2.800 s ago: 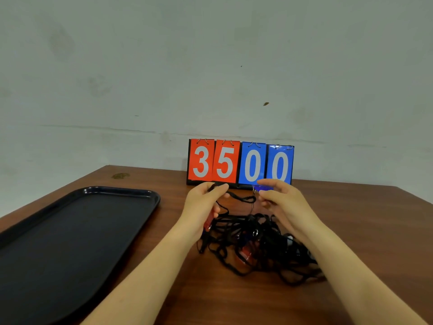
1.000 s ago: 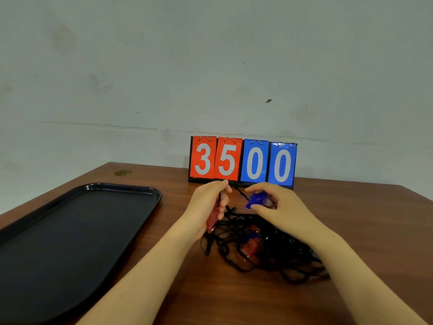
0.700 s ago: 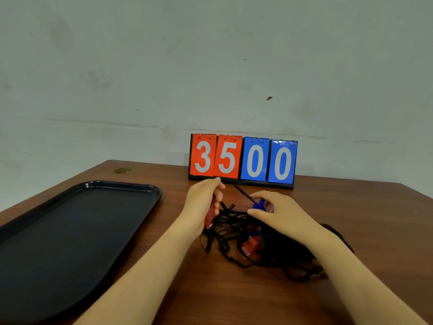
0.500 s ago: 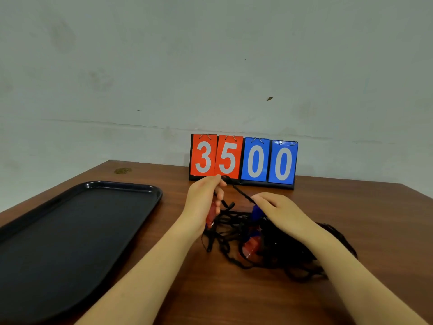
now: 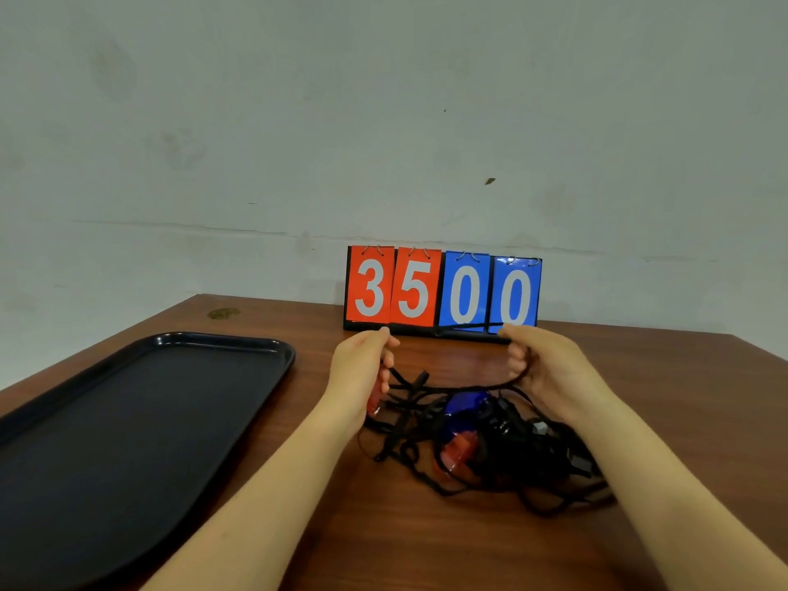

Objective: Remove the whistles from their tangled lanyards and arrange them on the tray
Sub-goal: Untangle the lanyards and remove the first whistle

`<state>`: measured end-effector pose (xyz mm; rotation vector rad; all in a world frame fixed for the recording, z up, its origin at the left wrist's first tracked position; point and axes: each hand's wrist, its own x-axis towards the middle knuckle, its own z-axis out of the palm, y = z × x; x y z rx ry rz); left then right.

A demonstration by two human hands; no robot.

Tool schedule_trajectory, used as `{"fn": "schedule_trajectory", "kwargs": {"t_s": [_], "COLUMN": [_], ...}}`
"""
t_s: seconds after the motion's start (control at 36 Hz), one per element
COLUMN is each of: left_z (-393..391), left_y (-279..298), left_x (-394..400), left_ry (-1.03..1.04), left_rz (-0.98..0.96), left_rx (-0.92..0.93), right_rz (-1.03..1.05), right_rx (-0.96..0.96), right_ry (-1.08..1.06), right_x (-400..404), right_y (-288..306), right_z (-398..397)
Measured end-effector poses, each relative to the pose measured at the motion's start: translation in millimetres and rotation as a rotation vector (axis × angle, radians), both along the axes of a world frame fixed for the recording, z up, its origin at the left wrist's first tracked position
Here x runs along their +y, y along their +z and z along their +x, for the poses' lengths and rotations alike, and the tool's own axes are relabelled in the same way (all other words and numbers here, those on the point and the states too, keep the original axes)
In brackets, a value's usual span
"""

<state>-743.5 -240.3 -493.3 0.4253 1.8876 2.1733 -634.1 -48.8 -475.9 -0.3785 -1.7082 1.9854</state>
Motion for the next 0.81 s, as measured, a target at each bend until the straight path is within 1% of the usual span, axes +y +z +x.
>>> {"fn": "schedule_trajectory", "kwargs": {"t_s": [0.06, 0.08, 0.14, 0.17, 0.19, 0.22, 0.28, 0.31, 0.33, 0.39, 0.42, 0.44, 0.47, 0.5, 0.56, 0.61, 0.67, 0.69, 0.75, 0.78, 0.81], "left_z": [0.0, 0.5, 1.4, 1.2, 1.2, 0.4, -1.9, -2.8, -3.5, -2.3, -1.5, -0.9, -0.2, 0.5, 0.7, 0.0, -2.1, -2.8, -4.5, -5.6, -5.9], "left_y": [-1.3, -2.2, -2.4, -2.6, -1.2, -0.5, 3.2, 5.5, 7.5, 14.1, 17.3, 19.9, 22.2, 24.0, 26.8, 28.7, 29.2, 29.2, 28.2, 28.3, 28.7], "left_x": [2.2, 2.8, 4.0, 3.4, 3.2, 1.9, 0.1, -0.8, -2.0, -4.1, -5.0, -5.7, -6.4, -7.5, -9.7, -11.4, -12.9, -12.9, -14.0, -13.0, -11.8], "left_ry": [-0.007, -0.005, 0.002, 0.009, 0.018, 0.037, 0.081, 0.096, 0.101, 0.076, 0.058, 0.044, 0.031, 0.019, -0.004, -0.021, -0.011, -0.003, 0.01, 0.018, 0.026], "left_rz": [-0.087, -0.126, -0.159, -0.151, -0.135, -0.111, -0.05, -0.008, 0.045, 0.161, 0.206, 0.235, 0.258, 0.279, 0.335, 0.383, 0.39, 0.386, 0.376, 0.369, 0.352], "left_rx": [0.065, 0.107, 0.155, 0.156, 0.149, 0.137, 0.088, 0.039, -0.026, -0.168, -0.221, -0.252, -0.267, -0.274, -0.274, -0.267, -0.271, -0.278, -0.289, -0.295, -0.303], "right_rz": [-0.163, -0.204, -0.216, -0.182, -0.102, 0.031, 0.373, 0.539, 0.696, 0.999, 1.109, 1.169, 1.191, 1.195, 1.255, 1.358, 1.441, 1.461, 1.441, 1.387, 1.285], "right_rx": [0.059, 0.089, 0.144, 0.148, 0.128, 0.076, -0.049, -0.092, -0.149, -0.384, -0.458, -0.436, -0.358, -0.271, -0.124, -0.071, -0.102, -0.117, -0.139, -0.156, -0.167], "right_ry": [0.027, 0.025, -0.021, -0.074, -0.153, -0.258, -0.488, -0.563, -0.603, -0.682, -0.697, -0.672, -0.604, -0.495, -0.2, 0.091, 0.279, 0.317, 0.314, 0.3, 0.283], "right_x": [4.9, 7.2, 13.6, 16.3, 17.4, 17.9, 18.4, 18.8, 19.2, 17.6, 14.6, 8.6, -2.3, -16.7, -49.7, -80.4, -97.5, -100.7, -101.4, -98.8, -95.7], "right_y": [3.8, 5.0, 6.2, 5.9, 6.4, 6.4, 5.7, 4.8, 3.1, -1.8, -4.7, -6.9, -7.1, -7.0, -10.8, -17.3, -25.8, -27.5, -28.0, -26.4, -24.5], "right_z": [0.8, 1.5, 3.7, 4.0, 5.6, 6.0, 10.0, 11.8, 13.3, 12.9, 10.7, 7.4, 5.4, 3.4, 1.1, 1.6, -1.2, -2.3, -3.9, -2.9, -0.8]}}
